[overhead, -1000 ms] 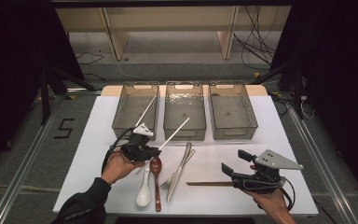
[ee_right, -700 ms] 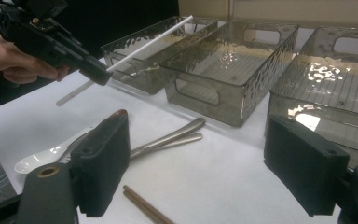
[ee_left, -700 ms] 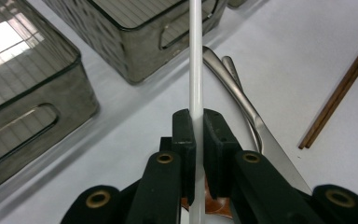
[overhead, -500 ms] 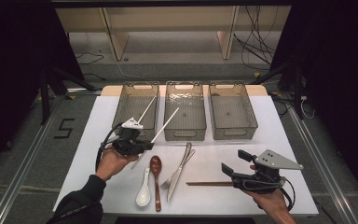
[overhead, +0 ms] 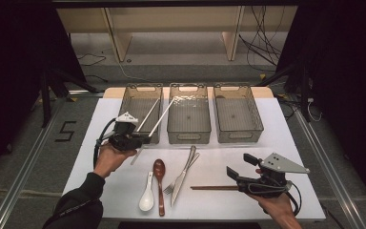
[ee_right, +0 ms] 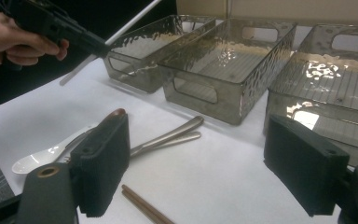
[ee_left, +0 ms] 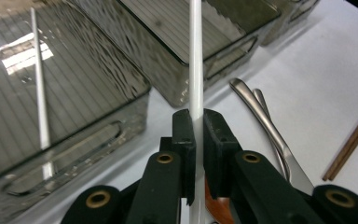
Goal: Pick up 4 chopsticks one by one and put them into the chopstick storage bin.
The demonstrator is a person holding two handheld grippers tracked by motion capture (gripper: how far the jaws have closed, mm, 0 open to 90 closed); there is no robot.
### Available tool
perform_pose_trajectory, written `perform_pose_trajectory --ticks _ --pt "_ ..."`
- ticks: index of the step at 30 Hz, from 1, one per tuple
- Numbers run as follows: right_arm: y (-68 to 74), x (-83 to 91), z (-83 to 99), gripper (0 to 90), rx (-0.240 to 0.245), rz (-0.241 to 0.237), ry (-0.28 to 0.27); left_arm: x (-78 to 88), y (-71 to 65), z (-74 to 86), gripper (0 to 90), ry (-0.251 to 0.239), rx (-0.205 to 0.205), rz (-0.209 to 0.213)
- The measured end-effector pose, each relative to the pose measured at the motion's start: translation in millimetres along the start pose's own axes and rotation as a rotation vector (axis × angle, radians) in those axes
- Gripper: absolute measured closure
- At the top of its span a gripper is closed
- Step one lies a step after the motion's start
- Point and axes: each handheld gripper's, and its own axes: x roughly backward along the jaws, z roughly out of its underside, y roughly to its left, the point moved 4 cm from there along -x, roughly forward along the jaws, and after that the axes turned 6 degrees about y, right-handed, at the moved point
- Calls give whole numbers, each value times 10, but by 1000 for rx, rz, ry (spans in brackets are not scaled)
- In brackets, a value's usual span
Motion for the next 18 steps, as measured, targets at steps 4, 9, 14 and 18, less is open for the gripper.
perform_pose_trajectory --ticks 4,9,14,18 --pt "-9 -3 4 235 -3 2 2 21 111 -92 836 -27 22 -15" --pt "-16 -5 3 235 -5 4 1 25 210 -203 836 -49 40 -29" --pt "-15 -4 2 235 -5 2 -1 -3 295 -312 836 -53 53 -45" --pt "-14 -2 -1 235 -4 -1 -5 -28 358 -406 836 -44 50 -63"
